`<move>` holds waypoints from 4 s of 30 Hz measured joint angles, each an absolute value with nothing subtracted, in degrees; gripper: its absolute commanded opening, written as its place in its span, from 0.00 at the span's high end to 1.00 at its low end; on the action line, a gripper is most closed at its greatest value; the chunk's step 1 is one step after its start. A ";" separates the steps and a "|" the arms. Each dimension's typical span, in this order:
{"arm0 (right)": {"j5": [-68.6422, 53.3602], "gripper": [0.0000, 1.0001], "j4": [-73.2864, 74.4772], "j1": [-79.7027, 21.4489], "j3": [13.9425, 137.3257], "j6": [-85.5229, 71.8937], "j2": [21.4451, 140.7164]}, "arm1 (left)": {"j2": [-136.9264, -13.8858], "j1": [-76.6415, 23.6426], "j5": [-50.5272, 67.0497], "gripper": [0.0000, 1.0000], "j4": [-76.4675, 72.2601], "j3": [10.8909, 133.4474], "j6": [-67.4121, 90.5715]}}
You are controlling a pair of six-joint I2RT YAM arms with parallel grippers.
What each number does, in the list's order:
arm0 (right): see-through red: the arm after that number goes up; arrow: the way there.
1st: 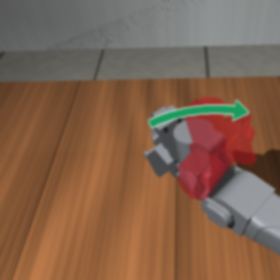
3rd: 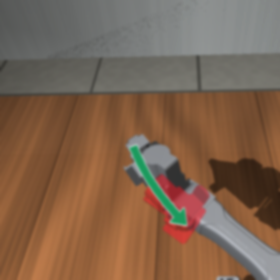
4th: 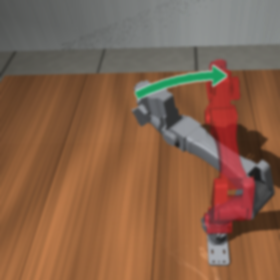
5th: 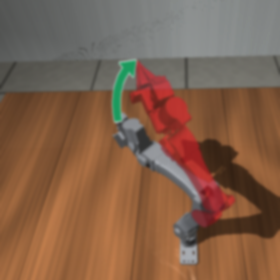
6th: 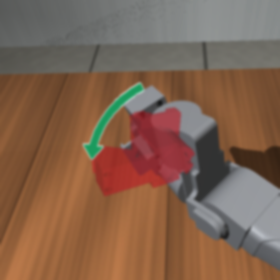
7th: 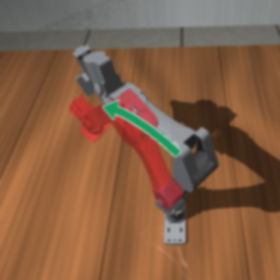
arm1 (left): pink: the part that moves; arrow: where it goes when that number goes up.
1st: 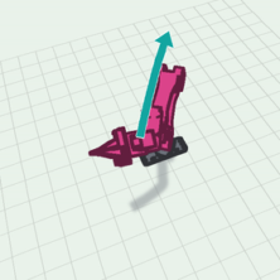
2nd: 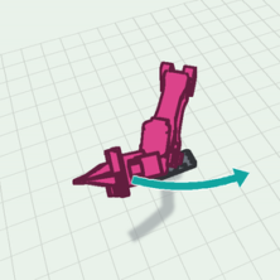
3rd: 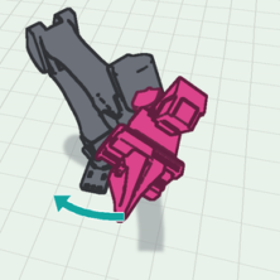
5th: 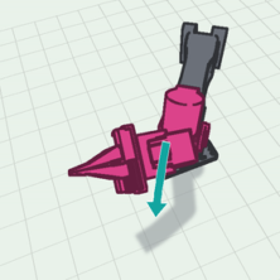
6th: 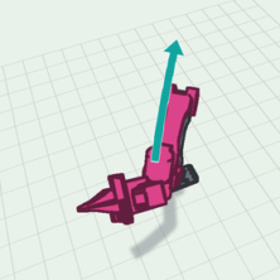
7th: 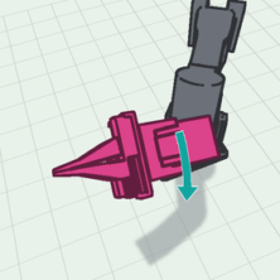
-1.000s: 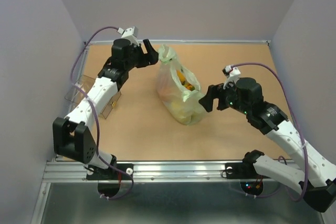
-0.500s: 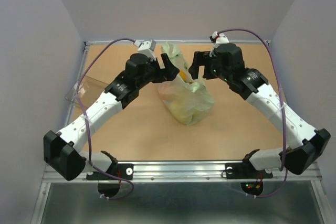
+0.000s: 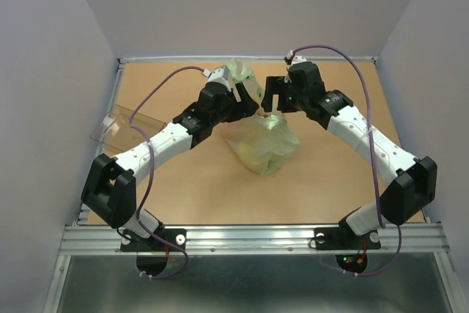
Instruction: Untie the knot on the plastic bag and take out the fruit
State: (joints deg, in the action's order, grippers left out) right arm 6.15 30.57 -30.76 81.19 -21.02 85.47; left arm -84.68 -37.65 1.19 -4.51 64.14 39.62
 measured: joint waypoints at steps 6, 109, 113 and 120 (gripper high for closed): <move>2.94 0.31 28.27 -30.76 76.60 -22.13 86.74 | -87.26 -38.39 1.04 0.49 -8.25 62.59 41.19; 6.87 0.75 4.56 -32.73 46.41 -47.83 75.79 | -89.08 -31.73 1.21 1.00 -1.93 64.07 33.15; 6.33 0.99 4.54 -33.10 42.22 -48.38 74.15 | -89.17 -29.85 1.30 1.00 -2.63 64.10 34.57; 3.70 0.99 11.22 -33.56 34.63 -47.81 68.95 | -94.61 -21.47 2.04 1.00 -5.02 66.96 38.48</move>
State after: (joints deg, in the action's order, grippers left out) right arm 3.70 11.22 -33.56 34.63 -47.81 68.95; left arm -94.61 -21.47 2.04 -5.02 66.96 38.48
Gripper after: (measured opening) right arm 0.021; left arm 0.030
